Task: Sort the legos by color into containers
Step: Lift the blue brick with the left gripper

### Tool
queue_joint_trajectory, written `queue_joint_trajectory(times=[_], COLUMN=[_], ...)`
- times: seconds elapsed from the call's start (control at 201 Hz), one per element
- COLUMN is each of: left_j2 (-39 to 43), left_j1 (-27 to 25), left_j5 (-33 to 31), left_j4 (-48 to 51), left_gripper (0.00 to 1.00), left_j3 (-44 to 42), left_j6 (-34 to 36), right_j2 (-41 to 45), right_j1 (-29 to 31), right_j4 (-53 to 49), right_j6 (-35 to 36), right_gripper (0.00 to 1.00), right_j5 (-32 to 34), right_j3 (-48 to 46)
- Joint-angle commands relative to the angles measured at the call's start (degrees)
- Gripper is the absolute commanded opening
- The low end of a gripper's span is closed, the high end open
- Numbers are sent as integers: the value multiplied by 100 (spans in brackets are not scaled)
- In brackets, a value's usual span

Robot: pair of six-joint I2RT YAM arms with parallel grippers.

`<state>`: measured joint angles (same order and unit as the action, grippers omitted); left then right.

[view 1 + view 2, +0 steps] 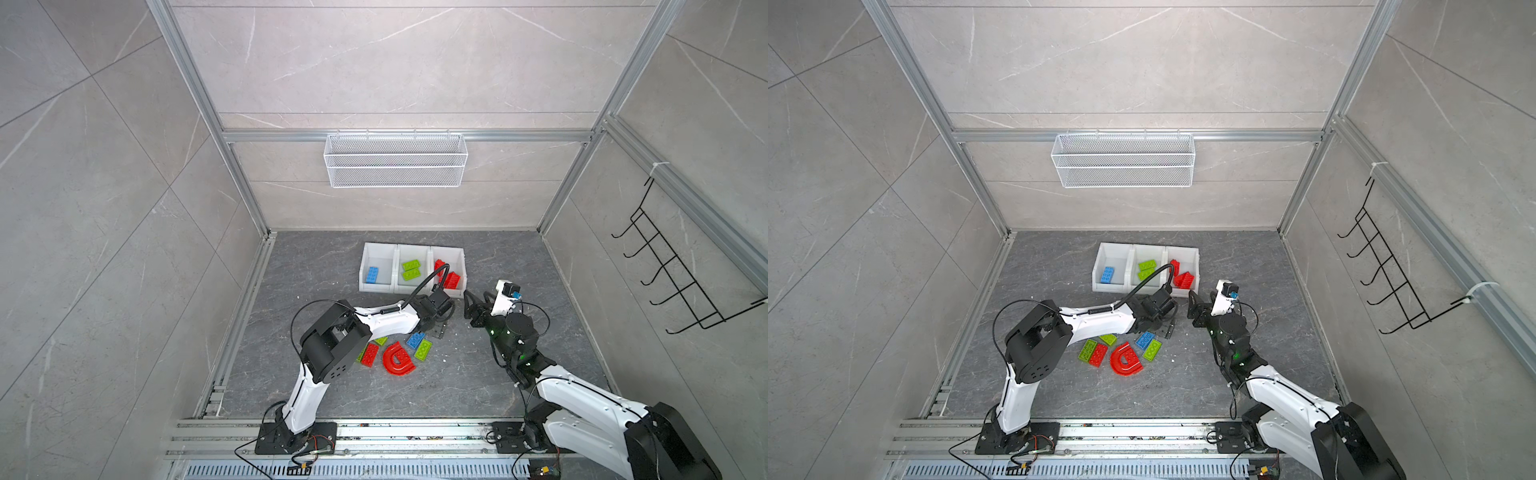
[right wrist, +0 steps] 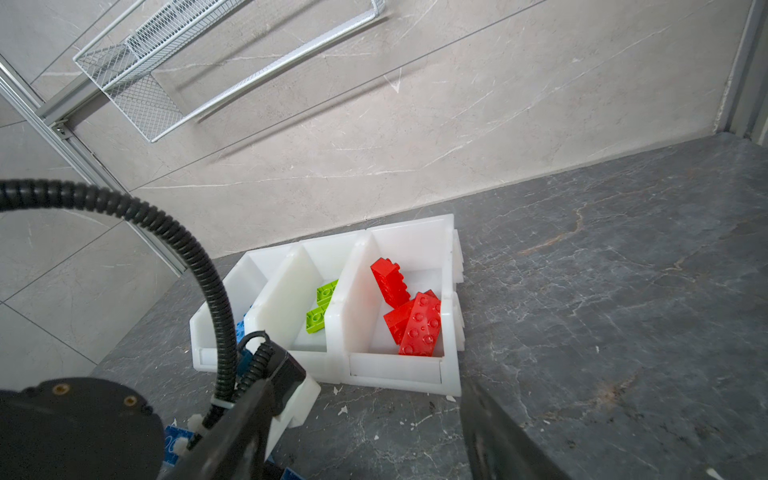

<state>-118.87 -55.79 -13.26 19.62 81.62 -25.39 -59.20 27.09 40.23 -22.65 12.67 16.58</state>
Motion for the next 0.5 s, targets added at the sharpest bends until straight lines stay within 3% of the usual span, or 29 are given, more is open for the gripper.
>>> queue_joint_trajectory(times=[0.0, 0.119, 0.493], left_j2=[-141, -90, 830], left_j1=[-24, -24, 73], left_j5=[-104, -100, -176], left_j4=[-94, -98, 86], left_gripper=[73, 63, 48], left_j3=[170, 156, 94], left_j6=[56, 78, 494], right_j2=[-28, -8, -3], right_j1=[19, 21, 20], right_j4=[126, -30, -233], right_j6=[77, 59, 51], right_gripper=[73, 73, 73], right_j5=[11, -54, -149], right_j3=[25, 89, 168])
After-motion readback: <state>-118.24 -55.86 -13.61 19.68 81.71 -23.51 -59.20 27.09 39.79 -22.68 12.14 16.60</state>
